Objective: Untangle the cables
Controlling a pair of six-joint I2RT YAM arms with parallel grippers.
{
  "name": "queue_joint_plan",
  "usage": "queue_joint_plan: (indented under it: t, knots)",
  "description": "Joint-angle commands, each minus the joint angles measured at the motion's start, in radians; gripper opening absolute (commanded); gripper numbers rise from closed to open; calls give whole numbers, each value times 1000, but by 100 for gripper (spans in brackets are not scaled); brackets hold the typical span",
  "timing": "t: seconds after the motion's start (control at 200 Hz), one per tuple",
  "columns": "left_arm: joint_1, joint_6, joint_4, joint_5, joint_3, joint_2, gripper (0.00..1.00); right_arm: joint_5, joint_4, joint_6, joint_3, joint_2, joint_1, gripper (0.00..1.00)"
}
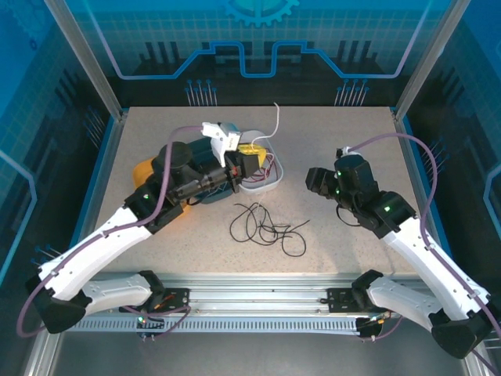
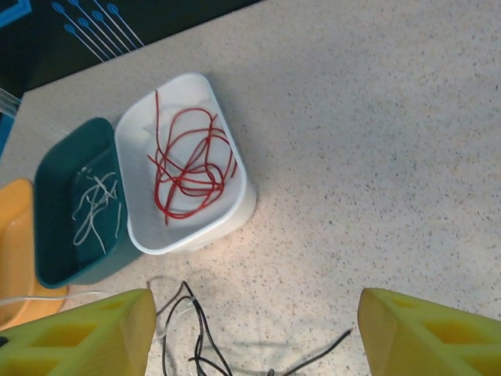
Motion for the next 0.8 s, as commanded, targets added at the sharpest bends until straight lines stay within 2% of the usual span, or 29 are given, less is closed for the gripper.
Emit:
queue_joint_plan:
  t: [0.0,0.32,0.495,0.625,0.69,0.75,0.795]
  knots:
    - [8,56,-22,-31,74,-37,0,-36,41,4,-27,-8,-18,69]
    - [11,122,-55,-81,186,-40,0,-103,87,-8,-45,55,-27,69]
    - [22,175,-98,-174,213,-38,0,-119,83,-18,-38,80,-27,70]
    - [74,180,-126,-194,223,-34,0,-99,70,-21,-36,76,-27,77]
    - [118,171,-144,-193,224,-27,0,-88,69,-25,-39,64,-27,85]
    - [164,162,-155,-189,219,-21,0,-77,65,-25,-44,53,-29,99]
    - [201,152,-155,-176,208,-16,0,-71,62,-26,-45,48,-28,100]
